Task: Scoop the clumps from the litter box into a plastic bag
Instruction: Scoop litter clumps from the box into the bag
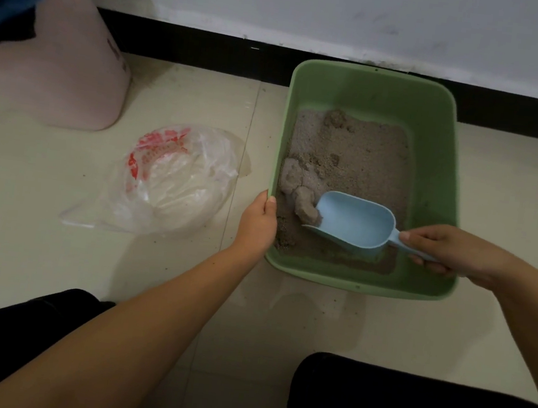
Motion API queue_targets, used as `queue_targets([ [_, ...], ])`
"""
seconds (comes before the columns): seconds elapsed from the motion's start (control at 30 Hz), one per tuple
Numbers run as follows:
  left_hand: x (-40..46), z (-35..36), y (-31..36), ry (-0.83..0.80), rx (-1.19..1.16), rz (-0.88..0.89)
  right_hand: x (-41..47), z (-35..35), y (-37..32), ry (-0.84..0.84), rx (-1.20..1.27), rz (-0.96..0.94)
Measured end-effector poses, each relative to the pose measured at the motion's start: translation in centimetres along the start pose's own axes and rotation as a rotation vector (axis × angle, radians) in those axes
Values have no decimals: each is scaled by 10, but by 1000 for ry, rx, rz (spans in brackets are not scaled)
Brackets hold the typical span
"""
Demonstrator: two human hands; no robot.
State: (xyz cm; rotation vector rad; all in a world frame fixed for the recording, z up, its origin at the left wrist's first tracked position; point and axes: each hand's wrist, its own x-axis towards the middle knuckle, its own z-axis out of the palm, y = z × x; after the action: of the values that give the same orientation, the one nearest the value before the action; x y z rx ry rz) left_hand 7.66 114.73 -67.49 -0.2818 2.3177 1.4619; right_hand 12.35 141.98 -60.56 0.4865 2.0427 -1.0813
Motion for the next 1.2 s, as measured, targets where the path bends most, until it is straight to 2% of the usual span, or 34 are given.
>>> queue_targets([
  [0.2, -2, 0, 2, 5, -4, 5, 3, -3, 1, 120, -20, -33],
  [0.33, 1, 1, -1, 5, 18, 13, 18, 13, -7, 85, -77, -106],
  [0.53, 1, -2, -1, -14, 42, 33, 18, 1, -2, 140, 50, -118],
  [0.73, 0, -1, 1, -15, 40, 21, 51, 7, -31, 194, -288, -264],
  [0.83, 0, -1, -1, -16, 57, 26, 53, 2, -24, 235, -297, -323],
  [1.03, 1, -3, -1, -24, 35, 34, 62, 6, -27, 193, -220, -345],
  [1.2, 2, -3, -2, -37, 34, 27, 58, 4, -37, 261, -423, -367],
])
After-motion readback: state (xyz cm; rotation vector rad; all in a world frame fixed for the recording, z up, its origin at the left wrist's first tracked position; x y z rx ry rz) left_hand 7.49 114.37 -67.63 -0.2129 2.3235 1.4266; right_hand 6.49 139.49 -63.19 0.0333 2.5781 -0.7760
